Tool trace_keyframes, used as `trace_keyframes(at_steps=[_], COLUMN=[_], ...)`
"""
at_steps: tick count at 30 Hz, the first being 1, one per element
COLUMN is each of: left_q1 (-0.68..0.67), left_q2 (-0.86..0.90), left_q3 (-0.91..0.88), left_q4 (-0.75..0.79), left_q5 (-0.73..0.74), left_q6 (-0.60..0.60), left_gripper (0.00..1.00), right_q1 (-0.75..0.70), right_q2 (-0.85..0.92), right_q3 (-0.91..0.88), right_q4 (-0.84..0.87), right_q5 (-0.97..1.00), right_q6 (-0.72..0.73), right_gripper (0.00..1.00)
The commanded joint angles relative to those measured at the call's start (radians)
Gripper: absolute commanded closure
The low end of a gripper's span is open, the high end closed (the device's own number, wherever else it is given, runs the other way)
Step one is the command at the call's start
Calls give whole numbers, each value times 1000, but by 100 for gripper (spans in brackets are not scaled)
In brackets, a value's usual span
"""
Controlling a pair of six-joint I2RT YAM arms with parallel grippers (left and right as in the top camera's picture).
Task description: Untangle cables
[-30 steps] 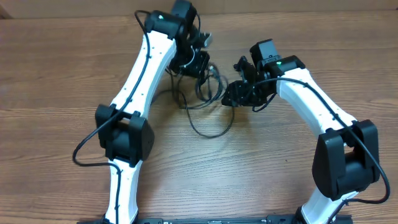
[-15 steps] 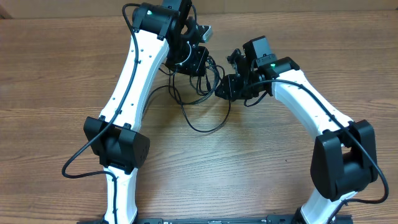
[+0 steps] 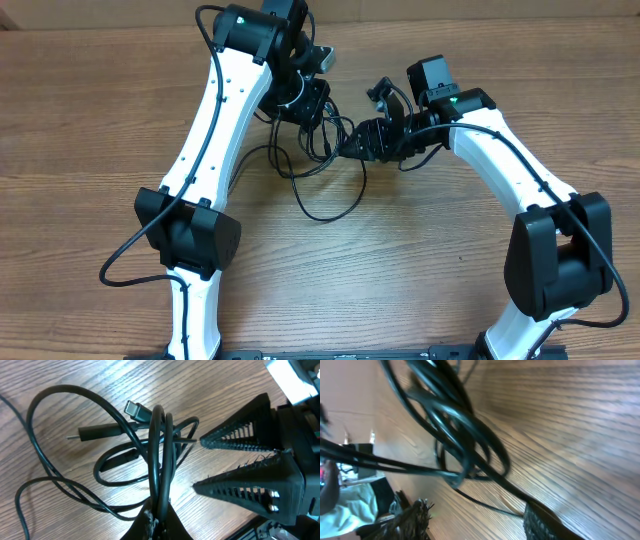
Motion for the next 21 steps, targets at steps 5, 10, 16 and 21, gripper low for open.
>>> trace_keyframes(at_steps=[5,10,16,21], left_q1=[-13,-13,-12,-12], left_q2=[-12,-12,-12,-12], left_q3=[11,11,11,11], left_q4=[-32,-62,-98,-92], left_q5=[112,117,119,119], left_q6=[72,90,123,123], left_gripper=[96,96,96,96], right_q1=[-1,-1,-1,0], right_q2=[-3,-3,-3,-3], right_q3=[34,34,34,34], right_q4=[90,129,121,81], right_q5=[-63,34,220,194], right_q6=[-20,-19,37,36], right_gripper=[46,48,69,96])
